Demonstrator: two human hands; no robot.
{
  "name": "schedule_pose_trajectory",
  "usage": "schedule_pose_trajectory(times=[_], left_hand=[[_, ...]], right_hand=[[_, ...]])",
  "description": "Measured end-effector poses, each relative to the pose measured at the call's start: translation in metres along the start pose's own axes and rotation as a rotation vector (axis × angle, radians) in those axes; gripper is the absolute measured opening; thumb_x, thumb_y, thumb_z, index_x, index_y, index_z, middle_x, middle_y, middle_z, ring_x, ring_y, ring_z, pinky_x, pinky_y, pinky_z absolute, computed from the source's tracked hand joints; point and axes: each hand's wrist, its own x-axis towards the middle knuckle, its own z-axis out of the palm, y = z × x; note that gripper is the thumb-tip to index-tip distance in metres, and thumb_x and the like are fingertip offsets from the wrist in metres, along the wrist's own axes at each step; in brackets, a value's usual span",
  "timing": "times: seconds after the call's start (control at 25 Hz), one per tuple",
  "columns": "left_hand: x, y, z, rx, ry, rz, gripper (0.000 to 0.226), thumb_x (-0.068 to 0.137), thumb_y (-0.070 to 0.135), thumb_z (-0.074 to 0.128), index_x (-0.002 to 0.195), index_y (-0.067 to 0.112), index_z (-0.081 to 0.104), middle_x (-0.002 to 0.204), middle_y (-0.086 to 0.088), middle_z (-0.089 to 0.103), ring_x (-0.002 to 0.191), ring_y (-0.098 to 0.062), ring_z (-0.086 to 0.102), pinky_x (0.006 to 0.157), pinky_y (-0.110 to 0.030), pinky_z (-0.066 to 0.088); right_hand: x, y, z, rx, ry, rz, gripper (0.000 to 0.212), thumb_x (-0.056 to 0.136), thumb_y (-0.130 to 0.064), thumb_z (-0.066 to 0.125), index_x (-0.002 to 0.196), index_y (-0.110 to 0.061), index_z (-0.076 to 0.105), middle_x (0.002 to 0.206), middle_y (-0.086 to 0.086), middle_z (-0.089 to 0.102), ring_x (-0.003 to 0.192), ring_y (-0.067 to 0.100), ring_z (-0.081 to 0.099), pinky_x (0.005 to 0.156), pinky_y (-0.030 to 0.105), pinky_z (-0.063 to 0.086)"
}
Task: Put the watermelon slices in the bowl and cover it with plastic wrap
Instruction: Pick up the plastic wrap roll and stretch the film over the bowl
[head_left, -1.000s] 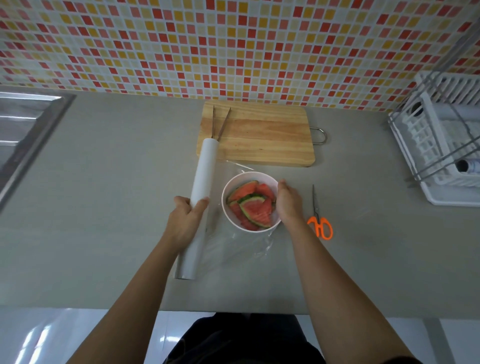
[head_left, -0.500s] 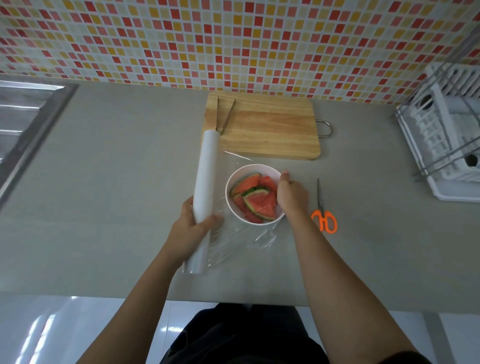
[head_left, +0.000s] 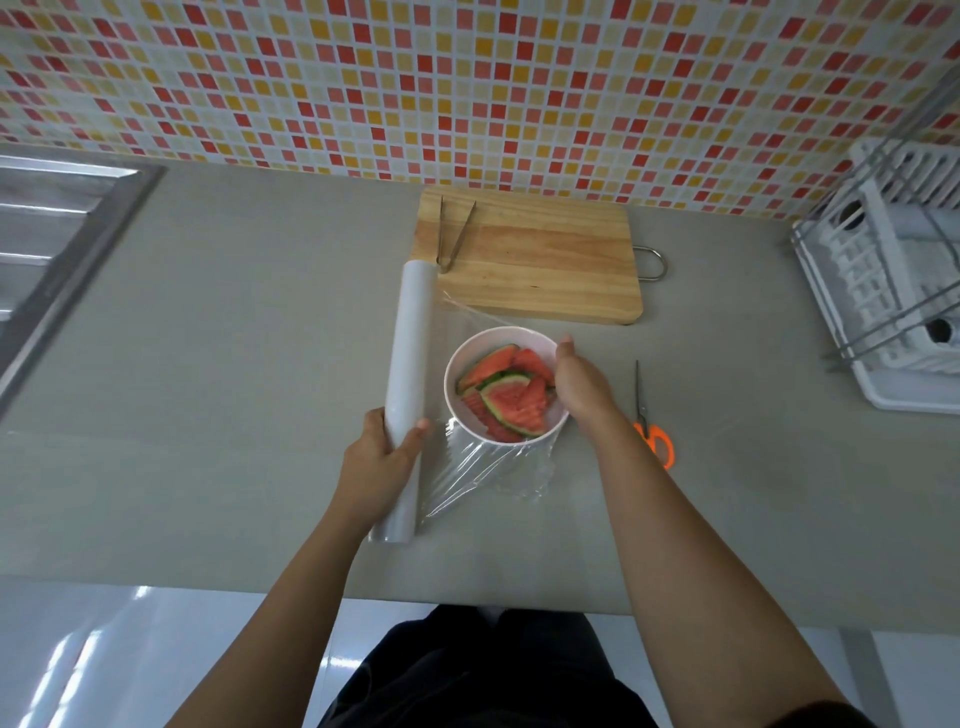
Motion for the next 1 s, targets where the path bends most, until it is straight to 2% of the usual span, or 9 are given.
schedule_pose_trajectory(times=[0.24,0.32,0.52,0.64,0.72,0.8,0.92,1.0], left_hand=[[-0.001,0.004,0.000,0.058,0.033,0.019,0.044,0.089,0.050,0.053,0.120,0.019,0.047,0.093,-0.004,0.060,0.086,-0.028,0.057,0.067,-0.032,0.040],[-0.002,0.007,0.000,0.067,0.033,0.007,0.047,0.089,0.052,0.051,0.123,0.020,0.046,0.095,-0.004,0.059,0.087,-0.029,0.057,0.071,-0.034,0.042],[-0.006,0.009,-0.003,0.005,-0.010,-0.087,0.042,0.084,0.048,0.059,0.108,0.017,0.044,0.100,-0.005,0.059,0.085,-0.024,0.059,0.066,-0.034,0.044],[-0.012,0.004,-0.007,-0.054,-0.067,-0.113,0.046,0.074,0.048,0.062,0.102,0.013,0.051,0.100,-0.007,0.064,0.087,-0.027,0.064,0.075,-0.043,0.053],[-0.016,0.001,-0.010,-0.063,-0.100,-0.102,0.044,0.078,0.053,0.059,0.103,0.017,0.052,0.100,-0.008,0.065,0.088,-0.029,0.066,0.079,-0.046,0.054],[-0.018,0.001,-0.012,-0.076,-0.122,-0.102,0.044,0.082,0.057,0.055,0.108,0.021,0.048,0.103,-0.009,0.064,0.088,-0.032,0.067,0.079,-0.048,0.056],[-0.021,0.005,-0.013,-0.133,-0.127,-0.115,0.054,0.073,0.052,0.064,0.113,0.024,0.042,0.107,-0.011,0.062,0.092,-0.035,0.065,0.064,-0.045,0.058],[-0.024,0.004,-0.015,-0.157,-0.144,-0.119,0.059,0.063,0.043,0.068,0.111,0.020,0.042,0.107,-0.012,0.061,0.093,-0.036,0.064,0.058,-0.047,0.058]], right_hand=[[0.003,0.002,-0.003,0.075,-0.101,0.010,0.069,0.095,-0.052,0.012,0.130,-0.005,0.048,0.142,0.019,0.042,0.132,0.028,0.037,0.108,0.036,0.025],[0.003,0.006,-0.002,0.078,-0.090,0.006,0.067,0.096,-0.050,0.012,0.130,-0.005,0.048,0.141,0.019,0.044,0.131,0.029,0.038,0.106,0.036,0.026],[-0.004,0.014,0.004,0.030,0.179,-0.080,0.067,0.097,-0.044,0.020,0.100,0.007,0.064,0.113,0.033,0.058,0.108,0.042,0.052,0.092,0.040,0.039],[-0.003,0.015,0.003,0.034,0.147,-0.074,0.063,0.096,-0.045,0.019,0.106,-0.001,0.063,0.117,0.027,0.059,0.110,0.039,0.052,0.089,0.039,0.038],[-0.004,0.015,0.000,0.056,0.143,-0.089,0.061,0.096,-0.046,0.018,0.111,-0.005,0.061,0.120,0.022,0.059,0.112,0.037,0.052,0.088,0.038,0.037],[-0.008,0.019,-0.008,0.087,0.216,-0.127,0.058,0.097,-0.043,0.021,0.107,-0.004,0.062,0.117,0.021,0.061,0.110,0.036,0.053,0.084,0.036,0.036],[-0.016,0.045,-0.033,-0.076,0.417,-0.191,0.032,0.094,-0.018,0.038,0.103,0.002,0.061,0.110,0.028,0.058,0.106,0.042,0.051,0.086,0.039,0.038],[-0.028,0.067,-0.046,-0.207,0.489,-0.130,0.025,0.086,-0.008,0.047,0.107,0.000,0.058,0.112,0.028,0.053,0.104,0.044,0.051,0.086,0.041,0.040]])
